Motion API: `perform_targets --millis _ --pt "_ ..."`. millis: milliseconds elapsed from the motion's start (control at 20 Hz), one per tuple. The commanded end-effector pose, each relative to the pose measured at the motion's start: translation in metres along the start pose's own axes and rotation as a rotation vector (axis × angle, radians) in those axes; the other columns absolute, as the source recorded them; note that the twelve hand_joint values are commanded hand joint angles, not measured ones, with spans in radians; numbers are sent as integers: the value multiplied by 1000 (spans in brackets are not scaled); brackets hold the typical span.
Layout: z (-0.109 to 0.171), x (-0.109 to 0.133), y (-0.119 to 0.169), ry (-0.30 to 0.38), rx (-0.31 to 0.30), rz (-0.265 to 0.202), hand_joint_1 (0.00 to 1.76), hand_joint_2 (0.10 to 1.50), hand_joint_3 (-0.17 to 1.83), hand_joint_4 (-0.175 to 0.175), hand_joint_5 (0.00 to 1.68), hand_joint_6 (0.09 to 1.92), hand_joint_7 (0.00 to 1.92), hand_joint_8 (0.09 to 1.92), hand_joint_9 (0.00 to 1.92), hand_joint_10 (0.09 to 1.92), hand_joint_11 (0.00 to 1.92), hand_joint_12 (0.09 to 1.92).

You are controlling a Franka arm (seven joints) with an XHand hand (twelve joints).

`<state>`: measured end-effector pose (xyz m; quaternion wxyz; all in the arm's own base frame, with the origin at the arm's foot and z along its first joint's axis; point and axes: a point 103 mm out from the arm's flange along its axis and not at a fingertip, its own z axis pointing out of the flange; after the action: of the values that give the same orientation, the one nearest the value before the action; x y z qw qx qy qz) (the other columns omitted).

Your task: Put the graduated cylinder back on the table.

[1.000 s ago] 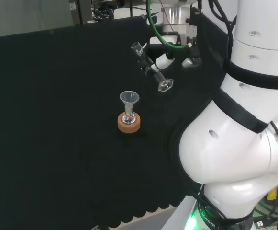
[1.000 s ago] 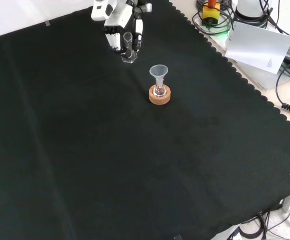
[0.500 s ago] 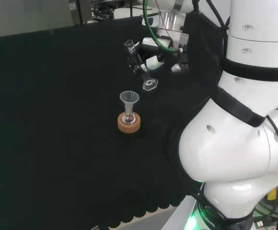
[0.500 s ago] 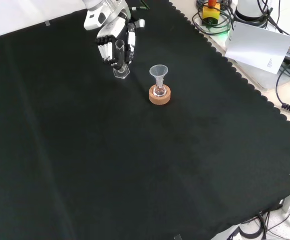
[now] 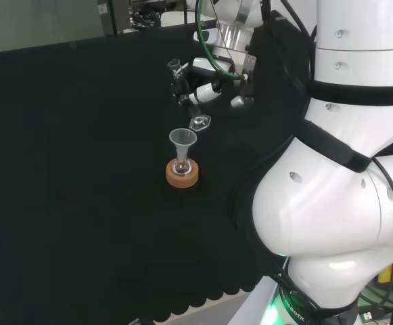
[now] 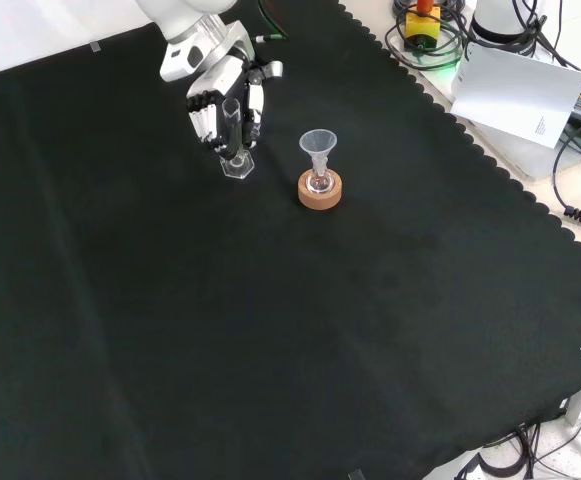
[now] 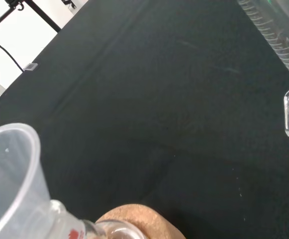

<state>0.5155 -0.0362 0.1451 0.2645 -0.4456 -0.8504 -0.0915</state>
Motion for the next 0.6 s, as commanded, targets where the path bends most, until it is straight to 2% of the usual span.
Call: perform_targets --millis 50,300,600 --pt "11 -14 17 64 -67 -4 1246 1148 2 -175 899 1119 933 1107 1312 189 1136 805" --pt "17 -25 25 116 -116 -11 1245 1151 2 -175 894 1127 926 1116 1302 187 1129 808" --pt "19 -34 33 113 -142 -17 1242 1157 2 -175 884 1143 914 1133 1293 188 1119 817"
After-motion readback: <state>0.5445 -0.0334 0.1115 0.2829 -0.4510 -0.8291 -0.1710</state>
